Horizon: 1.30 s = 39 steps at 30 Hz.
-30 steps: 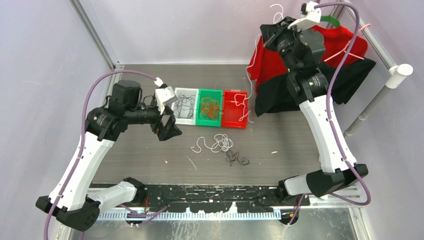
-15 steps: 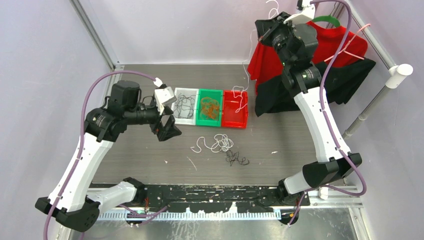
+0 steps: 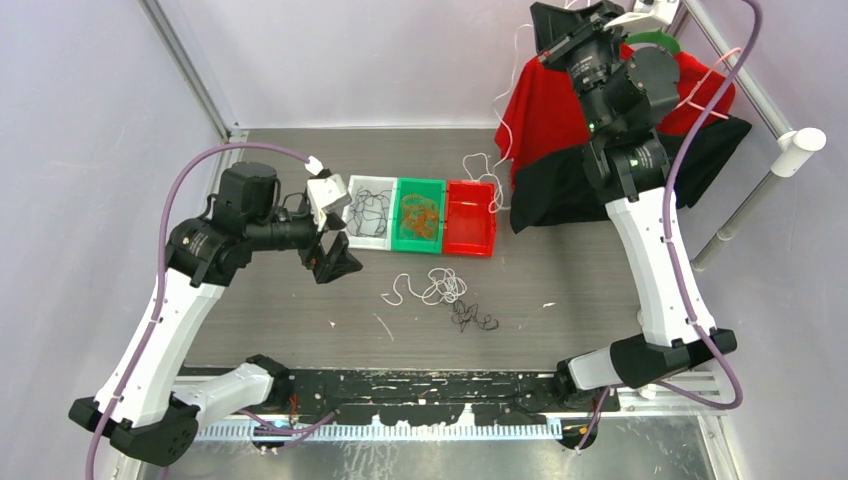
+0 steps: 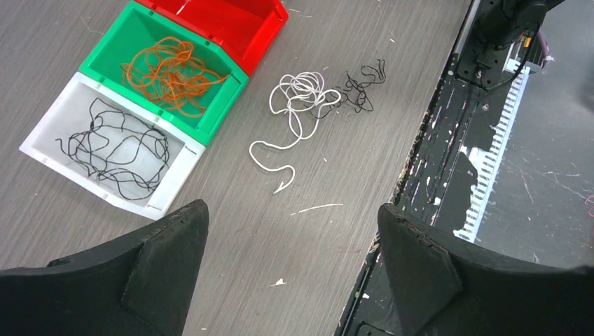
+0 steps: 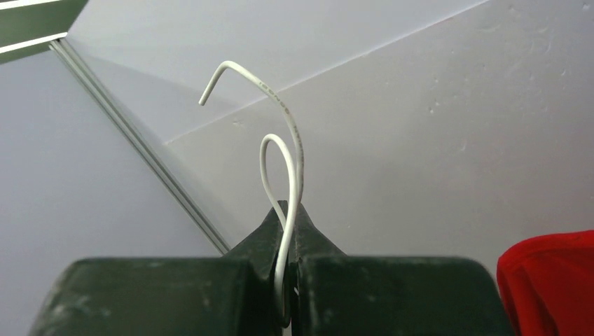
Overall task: Untangle the cables
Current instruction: Place the cable in the bin.
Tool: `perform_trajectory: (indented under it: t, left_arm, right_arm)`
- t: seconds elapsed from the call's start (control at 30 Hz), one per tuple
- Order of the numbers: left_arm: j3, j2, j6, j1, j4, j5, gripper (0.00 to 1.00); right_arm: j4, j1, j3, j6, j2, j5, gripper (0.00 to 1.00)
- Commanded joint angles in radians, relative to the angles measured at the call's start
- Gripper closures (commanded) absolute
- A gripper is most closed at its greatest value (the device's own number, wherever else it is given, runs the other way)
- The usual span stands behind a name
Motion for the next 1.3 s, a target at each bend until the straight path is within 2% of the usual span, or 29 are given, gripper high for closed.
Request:
perform_trajectory:
  t: [0.0,0.27,0.53,0.83,1.03,1.27]
  left_arm:
    - [0.022,-0.024,0.007,0.006,0.021,0.023,0.1]
    - [0.025,-0.029,0.011,0.005,0.018,0.017,0.1]
    - [0.027,-0.026,0.013,0.006,0.015,0.018,0.09]
    - [0.032,-0.023,0.016,0.006,0.012,0.017,0.1]
    - [0.041,-0.015,0.016,0.006,0.017,0.018,0.1]
    - [0.044,-0.013,0.025,0.006,0.011,0.015,0.1]
  right_arm:
    - [0.053,0.0,0.042,-0.021,-0.04,-0.029,0.99]
    - [0.054,0.0,0.006,0.011,-0.031,-0.051,0.99]
    - [0.086,-0.001,-0.115,0.028,-0.035,-0.047,0.99]
    - [0.136,-0.001,-0.265,-0.086,-0.047,0.019,0.99]
    - [0.109,-0.001,-0.261,-0.125,-0.036,0.013,0.99]
    - [0.036,0.0,-0.343,-0.116,-0.067,-0.058,0.99]
